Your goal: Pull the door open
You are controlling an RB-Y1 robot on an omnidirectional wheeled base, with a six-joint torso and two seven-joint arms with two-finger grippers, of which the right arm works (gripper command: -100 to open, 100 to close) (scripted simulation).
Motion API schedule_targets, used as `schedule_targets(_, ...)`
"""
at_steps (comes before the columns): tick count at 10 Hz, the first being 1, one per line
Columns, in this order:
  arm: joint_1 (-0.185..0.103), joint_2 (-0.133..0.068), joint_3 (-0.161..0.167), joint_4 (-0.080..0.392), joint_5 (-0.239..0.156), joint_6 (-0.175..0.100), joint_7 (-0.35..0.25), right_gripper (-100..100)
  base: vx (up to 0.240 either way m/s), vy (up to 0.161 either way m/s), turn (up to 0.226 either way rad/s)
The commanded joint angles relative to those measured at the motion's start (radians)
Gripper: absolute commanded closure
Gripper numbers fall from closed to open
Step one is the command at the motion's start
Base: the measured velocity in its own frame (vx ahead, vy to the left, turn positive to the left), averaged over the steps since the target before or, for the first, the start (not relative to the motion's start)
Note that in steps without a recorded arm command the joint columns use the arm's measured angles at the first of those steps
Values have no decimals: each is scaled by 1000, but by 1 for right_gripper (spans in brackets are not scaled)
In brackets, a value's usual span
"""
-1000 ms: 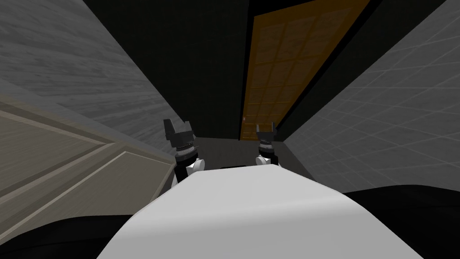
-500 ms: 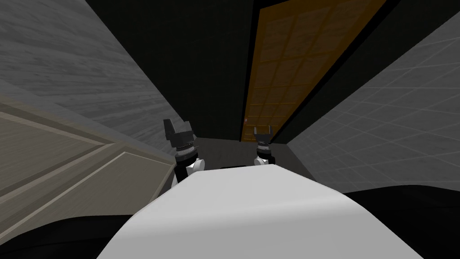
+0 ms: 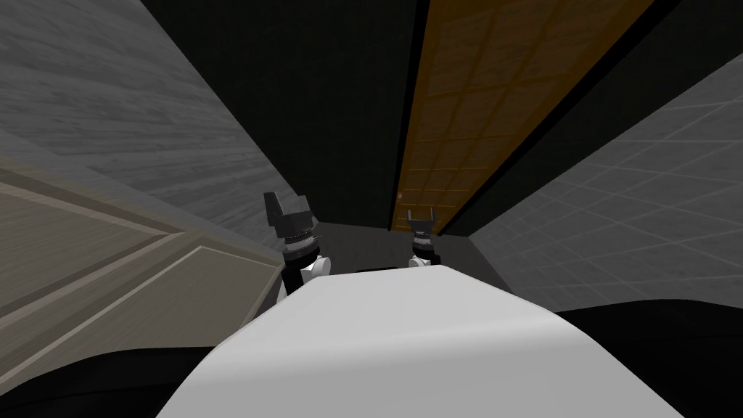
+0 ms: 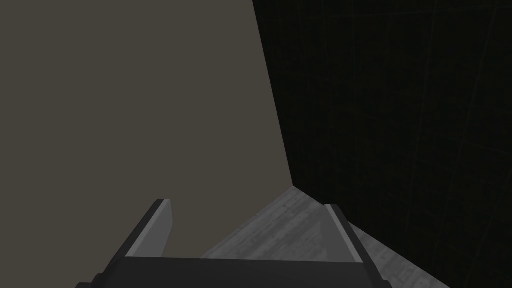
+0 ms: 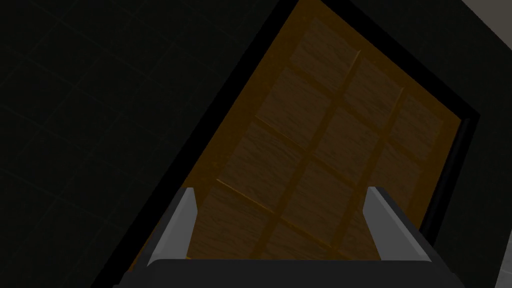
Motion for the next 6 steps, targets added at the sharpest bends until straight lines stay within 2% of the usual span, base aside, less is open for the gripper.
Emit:
schedule_targets(1,-1,-12,21,22,-36,-13,-26,-100,94,-13,55)
schedule_targets(6,-15,-50,84,114,-145,-65,-110,-100,96,-14,53)
